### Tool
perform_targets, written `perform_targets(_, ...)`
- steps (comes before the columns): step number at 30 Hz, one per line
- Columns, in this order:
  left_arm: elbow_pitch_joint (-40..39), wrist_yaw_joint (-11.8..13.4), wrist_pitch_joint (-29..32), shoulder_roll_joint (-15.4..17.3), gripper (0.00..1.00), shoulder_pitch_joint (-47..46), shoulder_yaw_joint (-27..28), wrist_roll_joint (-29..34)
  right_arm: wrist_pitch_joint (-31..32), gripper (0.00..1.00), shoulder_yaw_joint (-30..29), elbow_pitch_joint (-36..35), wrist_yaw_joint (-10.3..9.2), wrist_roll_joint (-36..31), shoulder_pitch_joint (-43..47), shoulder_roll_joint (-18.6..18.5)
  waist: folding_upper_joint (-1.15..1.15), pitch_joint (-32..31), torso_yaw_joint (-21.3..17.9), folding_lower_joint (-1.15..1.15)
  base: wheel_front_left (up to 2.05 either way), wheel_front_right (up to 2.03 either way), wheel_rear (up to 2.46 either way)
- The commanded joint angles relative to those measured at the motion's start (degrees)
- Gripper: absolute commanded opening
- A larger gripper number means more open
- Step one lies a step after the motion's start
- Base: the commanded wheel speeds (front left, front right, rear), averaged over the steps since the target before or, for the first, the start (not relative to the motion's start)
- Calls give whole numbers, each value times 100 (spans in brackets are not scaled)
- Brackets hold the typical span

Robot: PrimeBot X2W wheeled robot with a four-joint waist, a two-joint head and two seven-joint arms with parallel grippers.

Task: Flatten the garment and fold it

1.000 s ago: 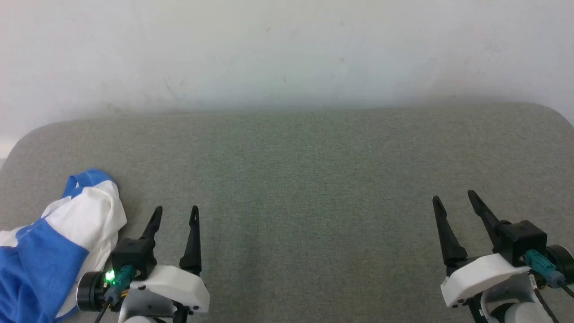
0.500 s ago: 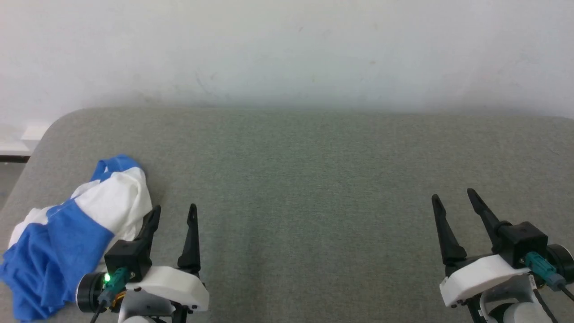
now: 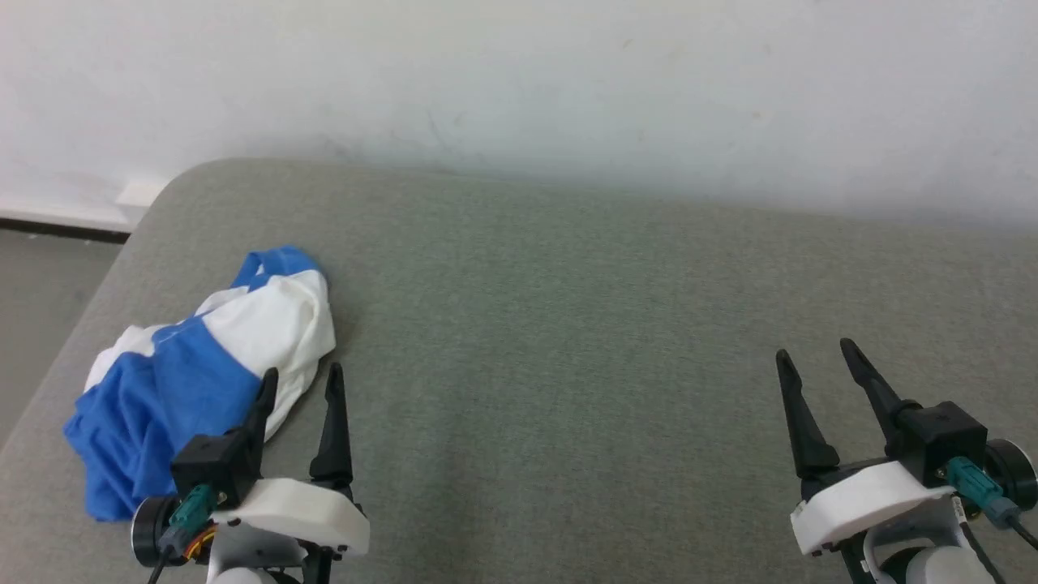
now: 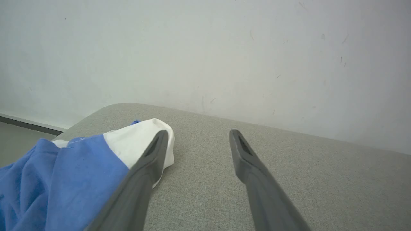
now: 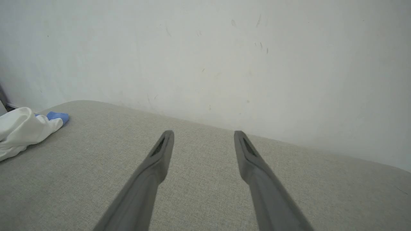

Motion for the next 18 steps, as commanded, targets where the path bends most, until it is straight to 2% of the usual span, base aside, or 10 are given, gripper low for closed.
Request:
perform_targets(1,36,40,-83,-6,100,-83,41,-88,-63,100,10,-43,-5,9,-49,10,0,51,225,0,0,0,0)
perform_targets(12,79,95,-215,-7,100,-67,91,-338,-41,100,173,-223,-6,-56,-77,12,0,117,896,0,0,0,0)
perform_targets(18,75,159,-275,-8,100,-28,81,-423,-23,100,238,-339,-6,-83,-67,13,0,131,1081,0,0,0,0)
